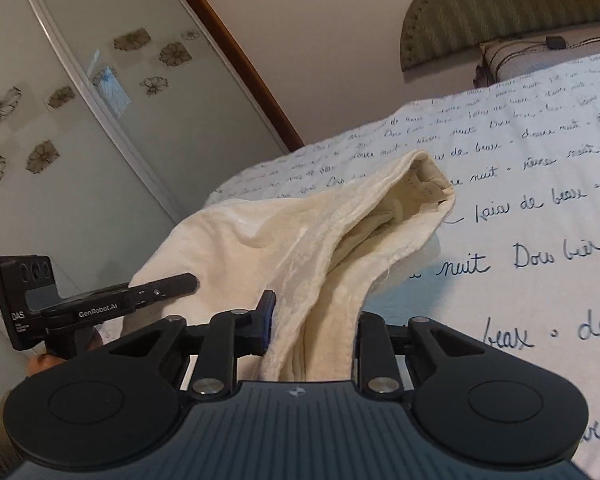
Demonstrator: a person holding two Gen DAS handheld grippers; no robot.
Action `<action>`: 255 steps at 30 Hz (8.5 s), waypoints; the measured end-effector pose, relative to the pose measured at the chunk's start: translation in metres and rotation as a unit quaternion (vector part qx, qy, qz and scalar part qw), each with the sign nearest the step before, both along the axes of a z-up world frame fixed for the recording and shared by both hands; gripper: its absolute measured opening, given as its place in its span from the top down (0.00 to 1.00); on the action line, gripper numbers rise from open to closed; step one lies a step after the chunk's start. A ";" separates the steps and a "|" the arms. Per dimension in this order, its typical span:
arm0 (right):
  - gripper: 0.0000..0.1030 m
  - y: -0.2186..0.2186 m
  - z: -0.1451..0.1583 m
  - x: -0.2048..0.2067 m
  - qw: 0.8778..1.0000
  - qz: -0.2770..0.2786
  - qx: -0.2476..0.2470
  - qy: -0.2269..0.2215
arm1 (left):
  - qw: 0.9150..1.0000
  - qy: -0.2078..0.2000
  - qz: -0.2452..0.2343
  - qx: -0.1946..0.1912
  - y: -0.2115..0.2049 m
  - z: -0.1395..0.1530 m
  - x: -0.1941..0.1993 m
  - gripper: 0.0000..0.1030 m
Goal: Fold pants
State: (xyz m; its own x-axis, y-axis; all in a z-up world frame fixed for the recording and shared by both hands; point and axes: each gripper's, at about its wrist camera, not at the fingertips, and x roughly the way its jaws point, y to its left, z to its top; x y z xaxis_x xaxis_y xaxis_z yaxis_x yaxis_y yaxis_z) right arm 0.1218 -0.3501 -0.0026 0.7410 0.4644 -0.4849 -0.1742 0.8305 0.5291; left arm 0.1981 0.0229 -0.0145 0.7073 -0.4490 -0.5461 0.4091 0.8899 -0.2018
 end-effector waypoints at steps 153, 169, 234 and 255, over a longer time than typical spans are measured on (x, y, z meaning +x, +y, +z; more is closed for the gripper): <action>0.00 0.160 -0.063 -0.126 0.958 -0.144 -0.246 0.020 | 0.981 0.011 0.146 0.125 -0.008 -0.056 -0.162 0.00; 0.00 0.161 -0.064 -0.127 0.956 -0.142 -0.254 0.020 | 0.981 0.011 0.146 0.125 -0.008 -0.056 -0.162 0.00; 0.00 0.159 -0.064 -0.128 0.953 -0.150 -0.264 0.020 | 0.981 0.015 0.147 0.124 -0.009 -0.056 -0.162 0.00; 0.00 0.159 -0.064 -0.128 0.952 -0.150 -0.265 0.020 | 0.981 0.020 0.148 0.121 -0.011 -0.055 -0.163 0.00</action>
State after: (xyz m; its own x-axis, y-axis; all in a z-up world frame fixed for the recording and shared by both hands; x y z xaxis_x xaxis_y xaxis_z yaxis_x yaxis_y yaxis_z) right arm -0.0059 -0.1908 -0.0665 0.7774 -0.0822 -0.6236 0.1237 0.9920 0.0235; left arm 0.0351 0.0122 -0.0696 0.7626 -0.0800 -0.6420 0.1211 0.9924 0.0202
